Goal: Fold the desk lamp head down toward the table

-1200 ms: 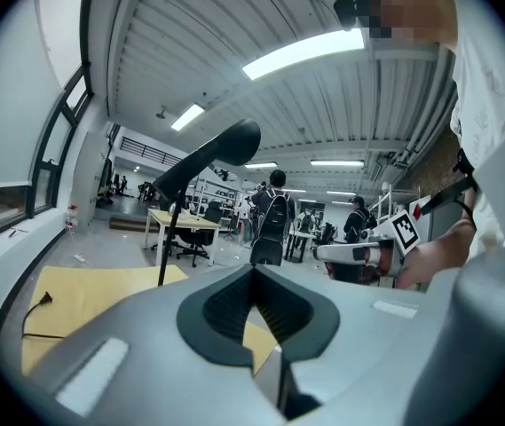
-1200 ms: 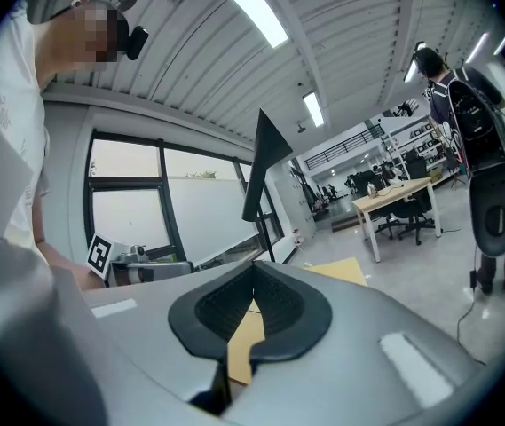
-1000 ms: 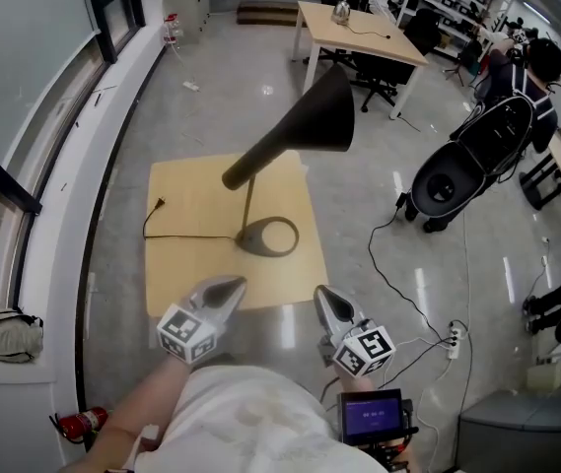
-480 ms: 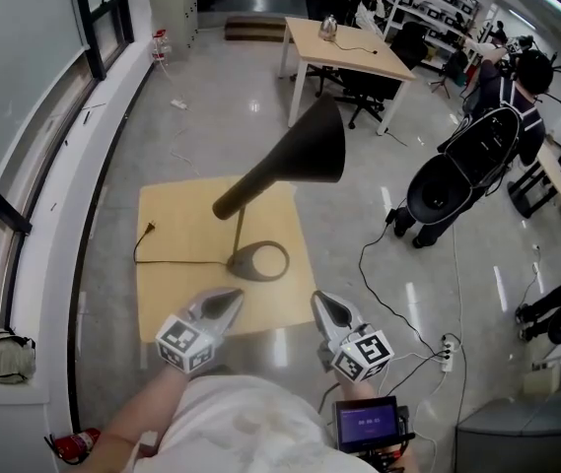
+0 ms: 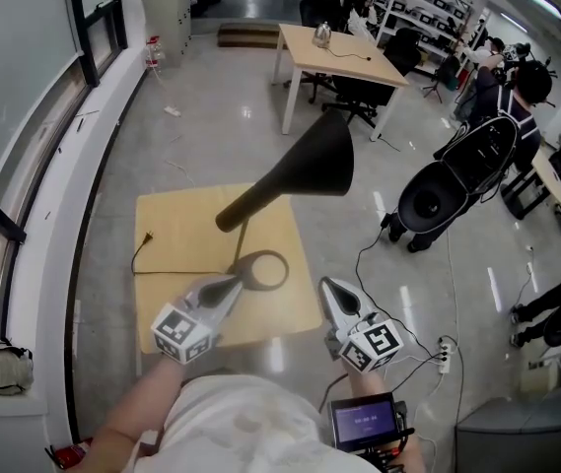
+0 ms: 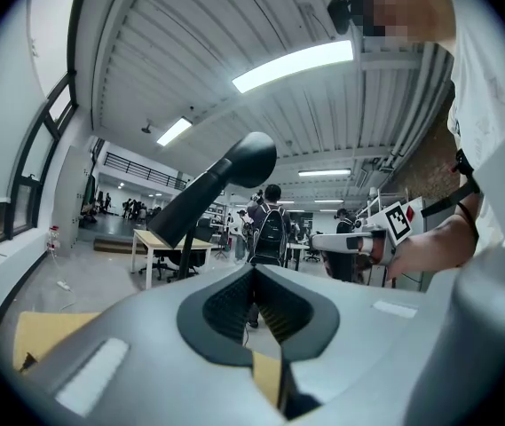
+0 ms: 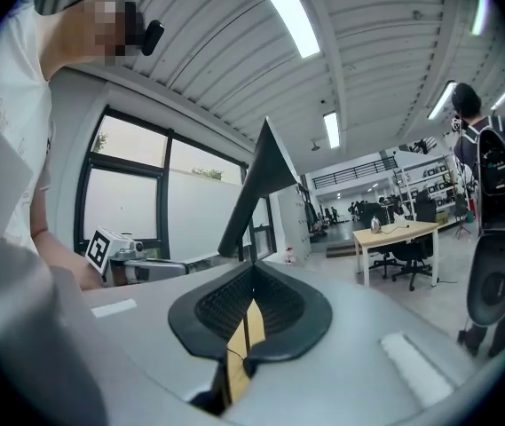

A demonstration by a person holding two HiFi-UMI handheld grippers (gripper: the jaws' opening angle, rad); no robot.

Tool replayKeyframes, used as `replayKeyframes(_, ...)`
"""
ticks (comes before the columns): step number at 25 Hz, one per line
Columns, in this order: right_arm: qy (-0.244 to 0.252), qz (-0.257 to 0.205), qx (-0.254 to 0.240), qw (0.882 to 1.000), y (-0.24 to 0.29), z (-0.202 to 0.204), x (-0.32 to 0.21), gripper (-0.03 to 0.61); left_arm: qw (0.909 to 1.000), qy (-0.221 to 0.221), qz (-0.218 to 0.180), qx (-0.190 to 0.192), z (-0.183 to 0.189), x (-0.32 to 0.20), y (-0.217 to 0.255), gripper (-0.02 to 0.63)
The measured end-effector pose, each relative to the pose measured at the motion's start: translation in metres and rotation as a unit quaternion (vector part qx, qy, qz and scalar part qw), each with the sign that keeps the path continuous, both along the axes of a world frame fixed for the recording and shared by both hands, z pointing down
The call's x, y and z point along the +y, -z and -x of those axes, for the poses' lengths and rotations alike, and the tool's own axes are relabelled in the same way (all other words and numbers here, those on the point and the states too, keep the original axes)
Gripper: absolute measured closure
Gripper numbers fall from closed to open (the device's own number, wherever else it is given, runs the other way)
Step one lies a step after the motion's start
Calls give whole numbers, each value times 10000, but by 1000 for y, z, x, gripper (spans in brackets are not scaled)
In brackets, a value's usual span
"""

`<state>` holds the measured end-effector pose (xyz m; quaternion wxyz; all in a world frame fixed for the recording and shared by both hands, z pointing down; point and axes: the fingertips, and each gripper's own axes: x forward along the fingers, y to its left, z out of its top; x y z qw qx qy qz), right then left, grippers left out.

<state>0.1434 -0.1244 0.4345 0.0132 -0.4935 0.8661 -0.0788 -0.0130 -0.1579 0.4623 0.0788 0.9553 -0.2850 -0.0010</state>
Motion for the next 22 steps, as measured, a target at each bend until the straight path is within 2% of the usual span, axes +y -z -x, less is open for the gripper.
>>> replayKeyframes(5, -42, -251, -190, 9995, 32, -4, -12, 565, 9999, -76, -69, 133, -1, -11, 13, 612)
replayKeyframes(9, -21, -410, -107, 9991, 55, -6, -17, 565, 9995, -185, -122, 216, -4, -15, 17, 612)
replayKeyframes(14, -31, -701, 186, 9974, 90, -13, -25, 564, 9991, -266, -213, 257, -7, -23, 28, 612)
replayKeyframes(22, 161, -1187, 830, 9893, 146, -8, -44, 564, 9986, -148, -394, 322, 10, -47, 42, 612)
